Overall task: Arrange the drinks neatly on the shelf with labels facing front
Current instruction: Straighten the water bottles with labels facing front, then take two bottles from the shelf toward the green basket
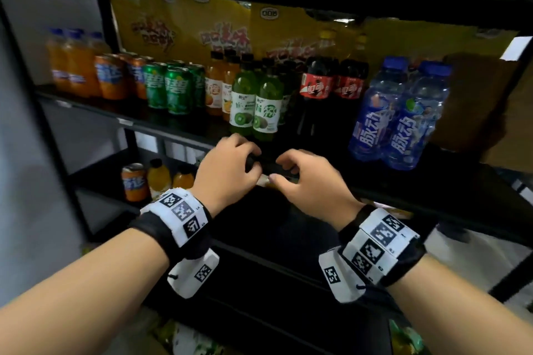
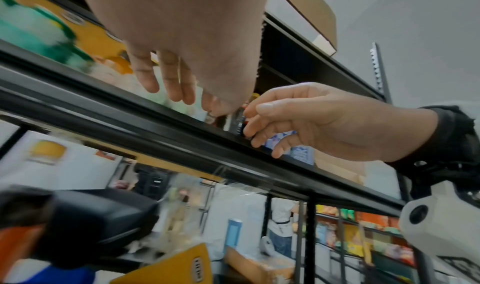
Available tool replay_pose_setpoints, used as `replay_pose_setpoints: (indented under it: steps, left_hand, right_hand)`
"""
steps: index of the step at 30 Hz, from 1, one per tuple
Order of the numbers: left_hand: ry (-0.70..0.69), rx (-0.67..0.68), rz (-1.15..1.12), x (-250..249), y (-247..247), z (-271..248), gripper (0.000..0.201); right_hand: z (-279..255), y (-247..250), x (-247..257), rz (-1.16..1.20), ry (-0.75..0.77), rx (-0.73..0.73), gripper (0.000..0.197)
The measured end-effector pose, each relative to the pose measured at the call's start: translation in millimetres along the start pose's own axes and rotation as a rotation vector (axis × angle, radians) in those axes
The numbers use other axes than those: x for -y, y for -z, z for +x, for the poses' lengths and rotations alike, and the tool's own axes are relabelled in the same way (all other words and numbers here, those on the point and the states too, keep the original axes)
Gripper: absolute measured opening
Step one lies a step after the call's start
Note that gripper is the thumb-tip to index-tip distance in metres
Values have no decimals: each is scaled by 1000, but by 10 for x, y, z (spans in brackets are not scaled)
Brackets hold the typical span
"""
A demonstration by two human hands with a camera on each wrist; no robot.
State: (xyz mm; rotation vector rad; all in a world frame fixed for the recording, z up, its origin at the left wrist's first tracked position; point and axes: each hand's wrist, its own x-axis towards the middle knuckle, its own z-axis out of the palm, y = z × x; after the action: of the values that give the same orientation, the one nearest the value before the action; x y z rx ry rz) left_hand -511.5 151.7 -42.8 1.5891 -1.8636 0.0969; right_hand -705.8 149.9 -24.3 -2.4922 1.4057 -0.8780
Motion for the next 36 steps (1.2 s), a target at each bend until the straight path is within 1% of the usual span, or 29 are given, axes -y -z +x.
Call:
replay_pose_setpoints:
  steps: [3,6,8,11,15,18,22,26,28,30,31,33,35,36]
  left_hand:
    - [125,20,84,371,131,-253,29]
    - [253,60,156,773,214,-531,34]
    - [334,87,180,1043,234,-706,35]
    - [416,127,194,1434,250,-888,36]
    - [461,166,195,1915,243,-955,36]
    - [474,188,171,2229,217,-933,38]
    - [470,214,80,2560,112,-854,42]
    - [516,197,-97,2769,-102,-765,48]
    - [546,167,-237,2813,-238,-712,50]
    - [574,126,-347,2838,-382,-632,53]
    - [587,102,-377,2842,-455,-591,54]
    - [595,32,-409,2834,-588,-509,53]
    - [591,-27,-432,2807,-721,-442,51]
    - [590,-35,-433,2792,-791,-417,53]
  right_hand:
    - [92,-339,186,11,75,116,34]
    - [199,-672,318,32,126,241,35]
    - [279,-912,385,42,144,290,32]
    - [422,-1281,470,42,122,332,36]
    - [635,-1727,515,22,83,351,40]
    - [762,-2006,531,12,10,366,43]
    - [856,-2293,518,19,-100,364,42]
    - [876,-2525,427,110,-189,304,40]
    - [892,-2602,402,169,-217,221,33]
    - [929,-2664,397,186,-223,106,26]
    - [942,-2696,386,197,-224,50,27]
    - [958,-2760,337,268,-266,-81,37]
    - [960,-2810,243,341,-351,-205,46]
    - [964,-2844,186,372,-402,-237,49]
